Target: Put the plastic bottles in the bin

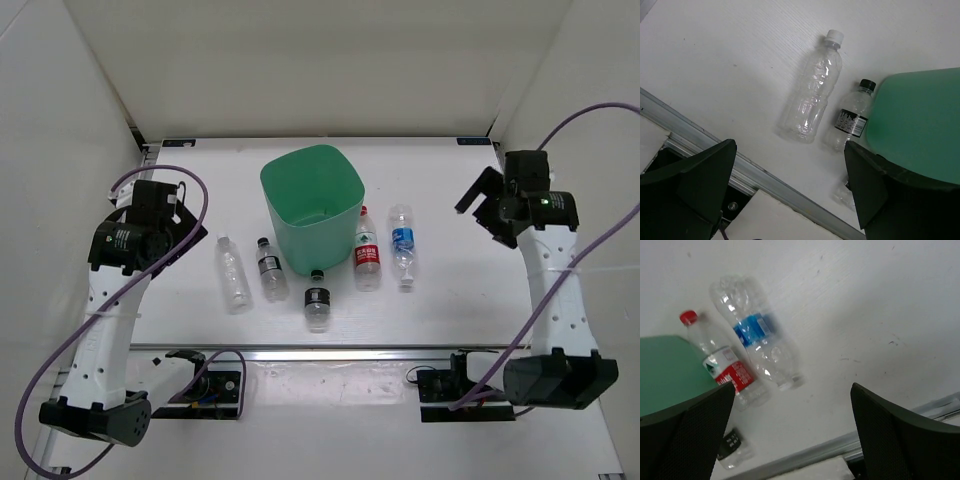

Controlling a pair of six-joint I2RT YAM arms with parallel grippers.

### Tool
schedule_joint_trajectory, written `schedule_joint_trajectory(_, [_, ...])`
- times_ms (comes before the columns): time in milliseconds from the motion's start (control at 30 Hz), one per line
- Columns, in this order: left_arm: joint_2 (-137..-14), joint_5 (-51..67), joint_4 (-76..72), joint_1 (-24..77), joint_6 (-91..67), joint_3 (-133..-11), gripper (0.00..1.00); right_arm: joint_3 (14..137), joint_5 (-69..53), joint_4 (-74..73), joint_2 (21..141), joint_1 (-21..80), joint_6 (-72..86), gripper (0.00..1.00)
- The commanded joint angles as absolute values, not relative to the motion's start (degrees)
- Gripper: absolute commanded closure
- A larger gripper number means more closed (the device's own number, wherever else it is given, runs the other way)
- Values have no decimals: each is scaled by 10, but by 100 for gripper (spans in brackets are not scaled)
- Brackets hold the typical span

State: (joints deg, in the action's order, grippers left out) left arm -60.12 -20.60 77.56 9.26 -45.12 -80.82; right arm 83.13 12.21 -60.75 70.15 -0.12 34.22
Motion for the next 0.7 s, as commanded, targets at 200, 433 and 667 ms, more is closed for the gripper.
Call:
schedule_joint_trajectory(200, [-600, -250, 782, 96, -474, -797, 0, 781, -90, -533, 846, 23, 246, 0])
schedule_joint_trajectory(433, [-600, -263, 782, 101, -474, -787, 0, 814, -103, -464, 969, 61, 251, 0])
schedule_joint_trajectory(667, [-626, -263, 782, 101, -468, -792, 0, 849, -108, -459, 1140, 97, 262, 0])
